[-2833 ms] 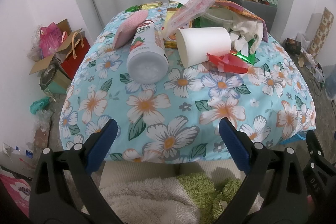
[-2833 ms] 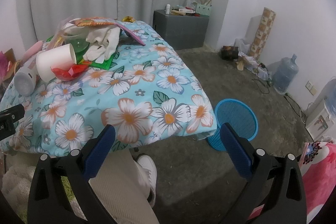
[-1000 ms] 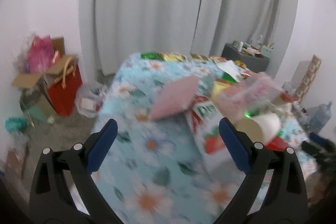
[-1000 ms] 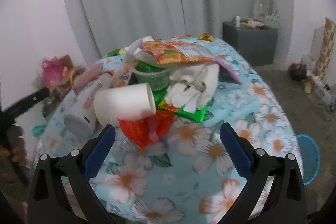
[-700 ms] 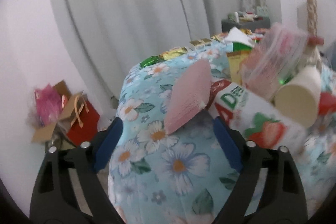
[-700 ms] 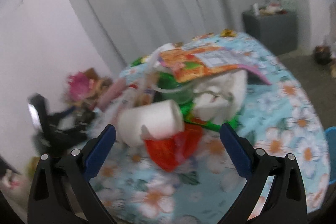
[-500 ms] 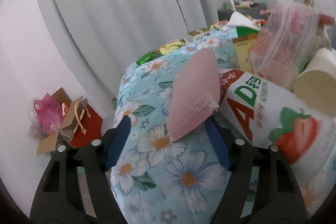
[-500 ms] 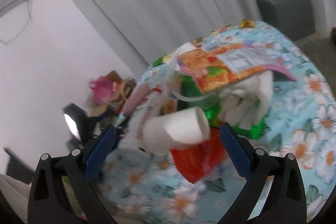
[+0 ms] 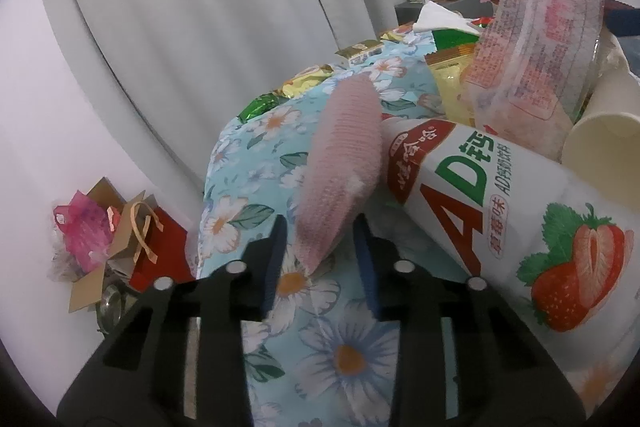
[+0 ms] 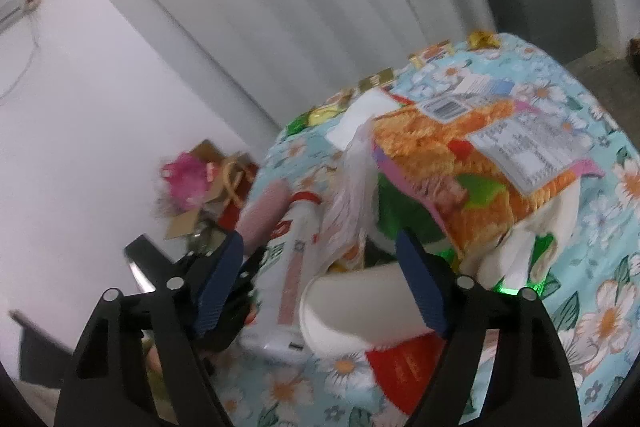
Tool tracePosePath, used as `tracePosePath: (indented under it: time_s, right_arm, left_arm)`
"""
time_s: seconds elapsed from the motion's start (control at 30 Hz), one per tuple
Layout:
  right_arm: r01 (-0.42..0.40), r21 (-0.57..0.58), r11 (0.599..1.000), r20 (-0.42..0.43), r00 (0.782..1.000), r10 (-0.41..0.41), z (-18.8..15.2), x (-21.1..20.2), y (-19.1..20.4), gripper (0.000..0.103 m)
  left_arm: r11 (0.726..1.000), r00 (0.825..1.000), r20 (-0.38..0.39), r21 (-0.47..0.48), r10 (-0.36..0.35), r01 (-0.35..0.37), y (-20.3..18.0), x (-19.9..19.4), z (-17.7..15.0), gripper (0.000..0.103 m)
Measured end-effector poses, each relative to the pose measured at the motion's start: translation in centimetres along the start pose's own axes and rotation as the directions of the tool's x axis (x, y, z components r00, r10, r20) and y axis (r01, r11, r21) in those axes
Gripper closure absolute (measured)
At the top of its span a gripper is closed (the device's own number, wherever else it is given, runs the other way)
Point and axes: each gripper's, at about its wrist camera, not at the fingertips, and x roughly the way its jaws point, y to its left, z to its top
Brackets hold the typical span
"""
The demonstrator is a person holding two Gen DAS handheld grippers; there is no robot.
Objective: Collect trash
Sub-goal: 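Reach the left tool to the pink sponge and close on it, then carry the pink sponge with the left tool over the blue wastebasket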
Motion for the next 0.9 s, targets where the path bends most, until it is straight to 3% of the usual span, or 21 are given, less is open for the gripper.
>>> tracePosePath:
  time_s: [0.23, 0.43, 0.6, 0.9]
  right_arm:
    - [0.131, -0.042, 0.99, 0.024, 0.991, -0.13, 0.7, 1.2, 0.5, 0.042]
    - [0.172, -0.068, 0.983, 0.039, 0.985, -0.17, 0.6, 1.6, 0.8, 0.069]
    - [0.125, -0.098, 0.987, 0.067, 0.991, -0.119, 0.3, 1.1, 1.8, 0.093]
    - [0.078, -0.195, 0.978, 0.176, 0.983, -0.043, 0.3, -1.8, 4.4, 0.098]
  left_arm:
    - [0.998, 1.0, 0.013, -0.053, -0.027, 0.028, 0.7, -0.7, -0.4, 0.08]
    - [0.994, 0.998, 0.042, -0.096, -0.043, 0.047, 1.5, -1.7, -0.5, 0.082]
    - [0.985, 0.995, 0.059, -0.149, -0.077, 0.085, 2.0, -2.9, -0.9, 0.082]
    - [0.952, 0.986, 0.108, -0.266, -0.129, 0.154, 3.9, -5.8, -0.6, 0.083]
